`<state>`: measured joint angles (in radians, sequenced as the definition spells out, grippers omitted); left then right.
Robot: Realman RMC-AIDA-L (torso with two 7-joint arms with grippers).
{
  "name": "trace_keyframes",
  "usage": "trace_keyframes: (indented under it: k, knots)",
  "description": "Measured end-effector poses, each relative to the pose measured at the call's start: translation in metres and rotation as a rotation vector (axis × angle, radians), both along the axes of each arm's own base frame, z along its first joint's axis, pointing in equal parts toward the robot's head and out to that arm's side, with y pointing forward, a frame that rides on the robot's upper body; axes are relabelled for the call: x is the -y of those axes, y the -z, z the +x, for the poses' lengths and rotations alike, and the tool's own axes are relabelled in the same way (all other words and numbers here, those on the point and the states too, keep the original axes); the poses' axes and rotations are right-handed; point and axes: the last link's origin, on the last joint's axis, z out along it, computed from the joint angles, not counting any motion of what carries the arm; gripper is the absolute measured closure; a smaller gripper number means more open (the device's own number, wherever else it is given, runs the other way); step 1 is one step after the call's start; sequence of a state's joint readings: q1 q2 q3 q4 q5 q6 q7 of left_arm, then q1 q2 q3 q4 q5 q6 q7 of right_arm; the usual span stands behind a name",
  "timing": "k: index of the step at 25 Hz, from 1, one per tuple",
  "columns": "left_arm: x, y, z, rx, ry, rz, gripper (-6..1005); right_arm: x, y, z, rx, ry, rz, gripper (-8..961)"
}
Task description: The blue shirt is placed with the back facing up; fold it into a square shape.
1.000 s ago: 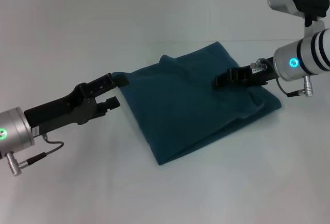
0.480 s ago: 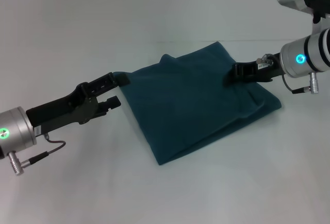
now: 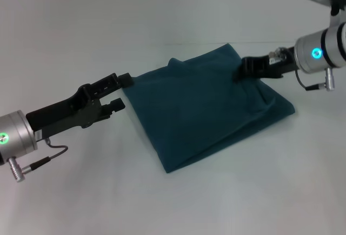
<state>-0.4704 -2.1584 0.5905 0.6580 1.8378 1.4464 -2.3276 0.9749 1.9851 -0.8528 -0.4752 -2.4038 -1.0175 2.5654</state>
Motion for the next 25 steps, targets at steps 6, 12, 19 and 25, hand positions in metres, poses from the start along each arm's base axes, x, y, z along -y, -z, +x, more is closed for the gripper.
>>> trace_keyframes:
  k: [6, 12, 19, 25]
  knots:
    - [-0.001, -0.002, 0.0, 0.005, 0.0, 0.008, 52, -0.003, -0.016, -0.032, -0.029, -0.095, -0.017, 897]
    - [0.0, -0.004, -0.001, 0.015, -0.006, 0.02, 52, -0.008, -0.029, -0.048, 0.052, -0.161, 0.008, 897]
    - [-0.002, -0.006, -0.001, 0.017, -0.01, 0.028, 52, -0.01, -0.032, -0.038, 0.141, -0.173, 0.026, 896]
    - [-0.004, -0.005, -0.002, 0.013, -0.018, 0.035, 52, -0.01, -0.03, -0.021, 0.197, -0.144, 0.04, 896]
